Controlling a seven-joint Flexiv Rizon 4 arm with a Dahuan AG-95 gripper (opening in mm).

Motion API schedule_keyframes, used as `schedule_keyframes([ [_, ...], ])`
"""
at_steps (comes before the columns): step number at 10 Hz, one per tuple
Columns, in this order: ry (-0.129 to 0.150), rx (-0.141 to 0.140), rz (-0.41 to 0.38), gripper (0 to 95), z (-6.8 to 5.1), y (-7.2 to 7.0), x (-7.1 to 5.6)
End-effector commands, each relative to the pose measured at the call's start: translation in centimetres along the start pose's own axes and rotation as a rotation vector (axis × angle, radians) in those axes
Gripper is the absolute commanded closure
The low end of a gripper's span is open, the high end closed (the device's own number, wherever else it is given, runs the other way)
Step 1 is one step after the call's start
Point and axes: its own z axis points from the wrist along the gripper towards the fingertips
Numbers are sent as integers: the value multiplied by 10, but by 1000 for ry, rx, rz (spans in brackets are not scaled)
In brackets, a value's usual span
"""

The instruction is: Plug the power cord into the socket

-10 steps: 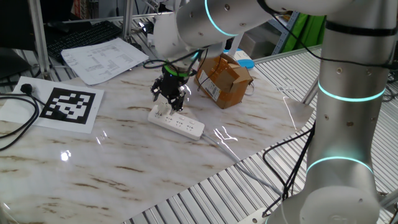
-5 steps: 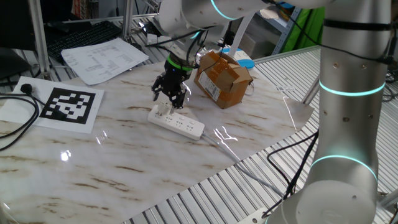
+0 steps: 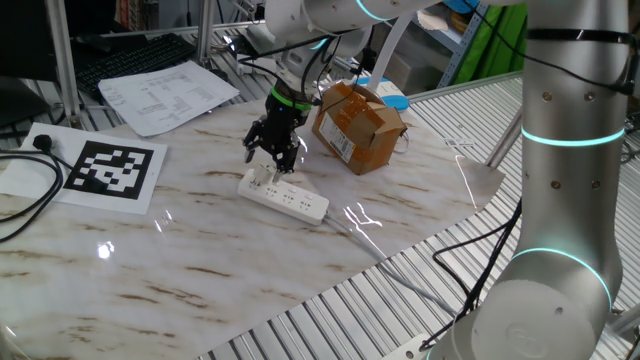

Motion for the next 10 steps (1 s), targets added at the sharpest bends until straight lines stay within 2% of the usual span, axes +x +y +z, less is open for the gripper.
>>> schedule_keyframes([
  [1,14,17,-23,190,-1,-2,1],
  [3,27,20,-26,190,-1,-3,1],
  [5,59,26,-26,190,-1,-3,1],
  [6,61,28,-29,380,0,-4,1],
  [10,81,39,-27,380,0,-6,1],
])
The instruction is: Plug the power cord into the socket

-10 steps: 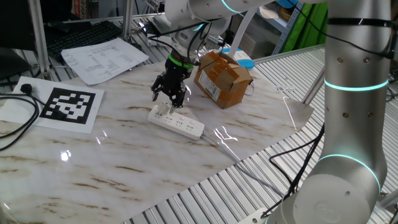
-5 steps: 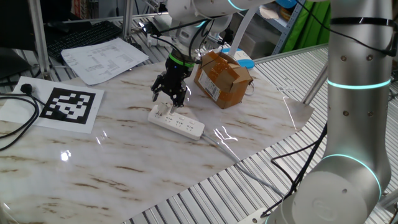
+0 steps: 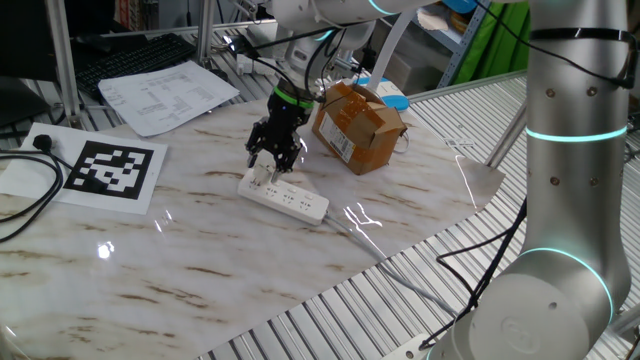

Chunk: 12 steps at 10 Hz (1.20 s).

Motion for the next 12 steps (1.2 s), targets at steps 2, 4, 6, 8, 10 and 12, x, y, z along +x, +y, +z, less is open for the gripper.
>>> schedule_keyframes([
  [2,21,3,10,380,-1,0,0],
  [4,28,1,9,380,-1,0,0],
  [6,35,2,-3,380,-1,0,0],
  [8,40,7,-26,380,0,-1,0],
  [10,45,11,-37,380,0,-1,0],
  [12,50,12,-35,380,0,-1,-1],
])
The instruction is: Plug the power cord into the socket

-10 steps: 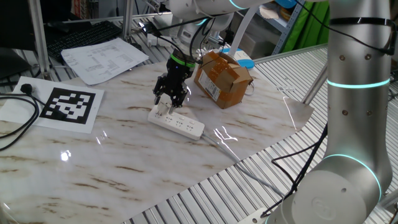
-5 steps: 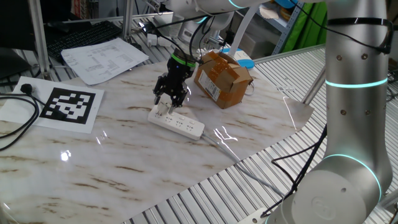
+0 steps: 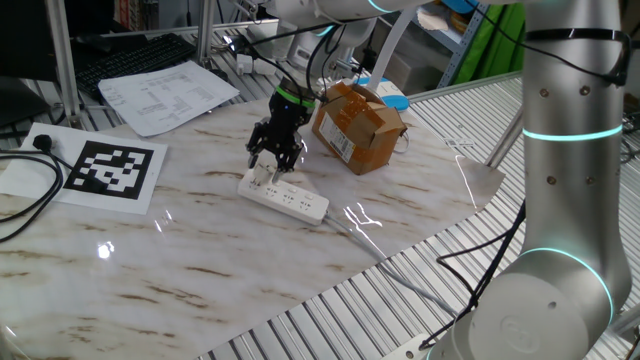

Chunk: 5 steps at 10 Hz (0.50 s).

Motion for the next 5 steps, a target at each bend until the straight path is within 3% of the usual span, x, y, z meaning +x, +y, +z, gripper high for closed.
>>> schedule_keyframes([
  [1,2,-3,2,380,0,-1,0],
  [5,19,-8,-6,380,0,-1,0],
])
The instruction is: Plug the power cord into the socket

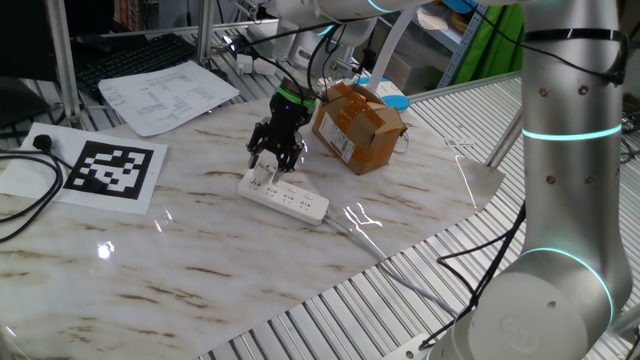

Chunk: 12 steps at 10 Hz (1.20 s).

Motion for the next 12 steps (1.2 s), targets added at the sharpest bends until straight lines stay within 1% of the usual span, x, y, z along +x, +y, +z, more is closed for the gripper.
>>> schedule_keyframes([
  [1,14,-4,-4,380,0,1,0],
  [2,20,-9,-10,570,0,1,0],
  [4,13,-21,-10,950,0,1,0],
  [6,7,-24,-5,950,0,1,0],
  [7,10,-27,4,950,-1,2,0],
  [9,-1,-22,5,950,-2,1,3],
  [10,-6,-21,7,950,-4,0,5],
  [11,-28,-22,-3,950,-7,-1,8],
  [12,-40,-26,-6,950,-8,-1,10],
])
